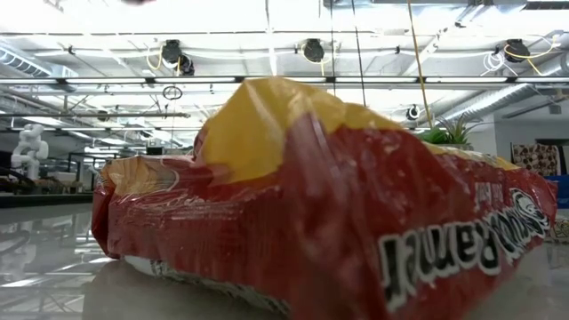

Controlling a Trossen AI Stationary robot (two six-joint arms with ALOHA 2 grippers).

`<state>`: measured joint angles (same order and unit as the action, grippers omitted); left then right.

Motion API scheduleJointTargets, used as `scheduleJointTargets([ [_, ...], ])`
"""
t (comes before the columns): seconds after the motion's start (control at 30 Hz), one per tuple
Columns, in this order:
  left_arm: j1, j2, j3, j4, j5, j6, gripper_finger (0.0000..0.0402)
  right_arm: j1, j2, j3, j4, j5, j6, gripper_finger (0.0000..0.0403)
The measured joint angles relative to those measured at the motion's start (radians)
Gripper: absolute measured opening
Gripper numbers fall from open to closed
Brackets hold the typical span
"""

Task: Sort Maruchan noodles
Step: Put the top red noodle pack into the white bin

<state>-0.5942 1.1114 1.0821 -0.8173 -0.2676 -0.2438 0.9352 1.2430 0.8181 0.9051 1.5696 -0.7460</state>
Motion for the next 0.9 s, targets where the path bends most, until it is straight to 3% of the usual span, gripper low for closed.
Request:
scheduleJointTargets([
  [0.3, -0.028, 0.026, 0.000, -0.206, 0.059, -0.137, 0.0093, 0.000, 0.000, 0.000, 0.000, -0.001, 0.000, 0.0194],
  [0.67, -0.115, 0.026, 0.000, -0.278, 0.057, -0.193, 0.0092, 0.000, 0.000, 0.000, -0.001, -0.003, 0.000, 0.0194],
  [0.9, -0.139, 0.026, 0.001, -0.431, 0.057, -0.277, 0.0092, 0.000, 0.000, 0.000, -0.004, -0.004, 0.000, 0.0194],
])
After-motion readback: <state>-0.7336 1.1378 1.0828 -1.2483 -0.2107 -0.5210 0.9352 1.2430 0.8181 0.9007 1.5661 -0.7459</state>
